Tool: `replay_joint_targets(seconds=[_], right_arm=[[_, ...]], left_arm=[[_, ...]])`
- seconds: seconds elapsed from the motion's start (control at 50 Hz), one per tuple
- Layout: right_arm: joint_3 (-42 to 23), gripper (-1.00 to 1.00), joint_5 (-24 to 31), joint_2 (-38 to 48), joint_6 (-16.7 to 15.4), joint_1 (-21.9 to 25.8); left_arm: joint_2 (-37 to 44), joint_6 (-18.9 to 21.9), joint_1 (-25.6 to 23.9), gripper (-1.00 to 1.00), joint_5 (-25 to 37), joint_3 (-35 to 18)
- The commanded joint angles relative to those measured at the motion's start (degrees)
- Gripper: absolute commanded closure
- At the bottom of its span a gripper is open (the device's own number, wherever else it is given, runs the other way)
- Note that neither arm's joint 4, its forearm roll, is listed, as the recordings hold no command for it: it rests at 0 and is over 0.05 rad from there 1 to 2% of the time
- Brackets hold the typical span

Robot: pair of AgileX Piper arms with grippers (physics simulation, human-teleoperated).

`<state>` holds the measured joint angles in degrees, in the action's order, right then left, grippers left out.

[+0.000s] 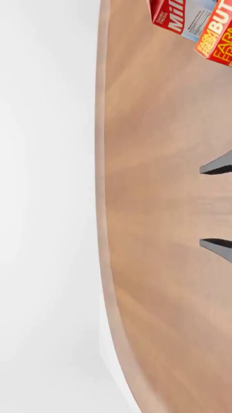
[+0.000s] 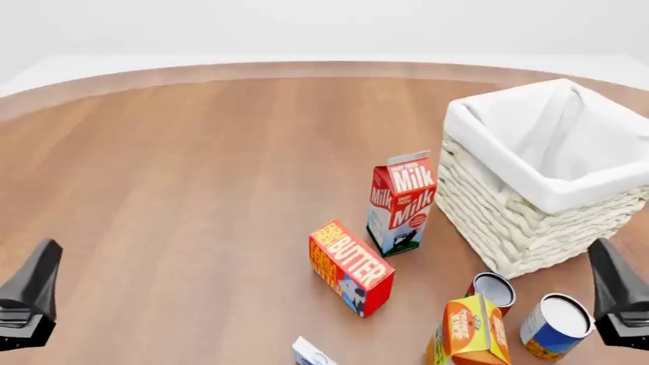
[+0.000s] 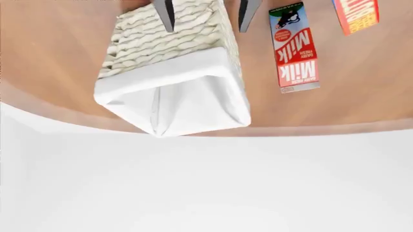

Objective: Pick up the cream cheese box and the butter, and put them in the basket.

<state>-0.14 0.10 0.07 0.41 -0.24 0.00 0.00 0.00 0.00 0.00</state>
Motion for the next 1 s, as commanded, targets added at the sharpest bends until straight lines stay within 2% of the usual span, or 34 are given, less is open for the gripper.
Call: replay_joint_targets(seconds=[0.02,0.1,0.12,0.22,0.24,0.26,0.28,0.34,0.42,0.44,0.48,0.52,0.6,0.62,0.64,0.66,0.7,0.74,0.76,0.8,0.86,0.92,0.96,0.98,1.0], right_arm=[[-0.2,-1.00,0.0,0.0,0.4,-0.5],[0.0,-1.00,-0.4,0.0,0.2,-0.6],[-3.0,-1.00,3.2,0.5,0.7,-0.2],[-8.9,-1.00,5.2,4.1,-0.3,0.9],[-9.8,-1.00,5.4,5.0,-0.7,1.3],[-10.1,-1.00,4.3,8.0,-3.6,2.3],[-9.5,-1.00,3.6,8.7,-5.0,3.0],[-13.2,-1.00,5.4,10.5,-4.7,3.3],[-15.7,-1.00,6.3,13.1,-6.0,8.0],[-16.6,-1.00,6.3,15.1,-4.8,9.0],[-17.9,-1.00,6.1,17.2,-5.1,10.7],[-20.8,-1.00,6.6,20.9,-2.7,12.5],[-20.8,-1.00,6.6,20.9,-2.7,12.5],[-21.6,-1.00,4.2,27.7,-6.0,16.9],[-22.4,-1.00,4.3,28.6,-6.1,17.4],[-23.3,-1.00,5.0,29.4,-5.8,18.6],[-26.1,-1.00,6.8,31.3,-3.2,20.2],[-30.8,-1.00,9.4,34.4,2.5,21.3],[-30.8,-1.00,9.5,34.4,2.5,21.3],[-34.4,-1.00,11.8,36.4,4.6,24.5],[-36.6,-1.00,12.7,37.4,3.7,25.5],[-38.3,-1.00,13.3,39.6,5.4,28.4],[-39.8,-1.00,13.7,41.2,7.1,29.5],[-41.5,-1.00,14.5,44.7,10.7,32.5],[-41.8,-1.00,14.6,45.4,11.9,33.4]], left_arm=[[0.0,0.0,0.0,-1.00,0.0,0.0],[0.0,0.0,0.0,-1.00,0.0,0.0],[0.0,0.0,0.0,-1.00,0.0,0.0],[0.0,0.0,0.0,-1.00,0.0,0.0],[0.0,0.0,0.0,-1.00,0.0,0.0],[0.0,0.0,0.0,-1.00,0.0,0.0],[0.0,0.0,0.0,-1.00,0.0,0.0],[0.0,0.0,0.0,-1.00,0.0,0.0],[0.0,0.0,0.0,-1.00,0.0,0.0],[0.0,0.0,0.0,-1.00,0.0,0.0],[0.0,0.0,0.0,-1.00,0.0,0.0],[0.0,0.0,0.0,-1.00,0.0,0.0],[0.0,0.0,0.0,-1.00,0.0,0.0],[0.0,0.0,0.0,-1.00,0.0,0.0],[0.0,0.0,0.0,-1.00,0.0,0.0],[0.0,0.0,0.0,-1.00,0.0,0.0],[0.0,0.0,0.0,-1.00,0.0,0.0],[0.0,0.0,0.0,-1.00,0.0,0.0],[0.0,0.0,0.0,-1.00,0.0,0.0],[0.0,0.0,0.0,-1.00,0.0,0.0],[0.0,0.0,0.0,-1.00,0.0,0.0],[0.0,0.0,0.0,-1.00,0.0,0.0],[0.0,0.0,0.0,-1.00,0.0,0.0],[0.0,0.0,0.0,-1.00,0.0,0.0],[0.0,0.0,0.0,-1.00,0.0,0.0]])
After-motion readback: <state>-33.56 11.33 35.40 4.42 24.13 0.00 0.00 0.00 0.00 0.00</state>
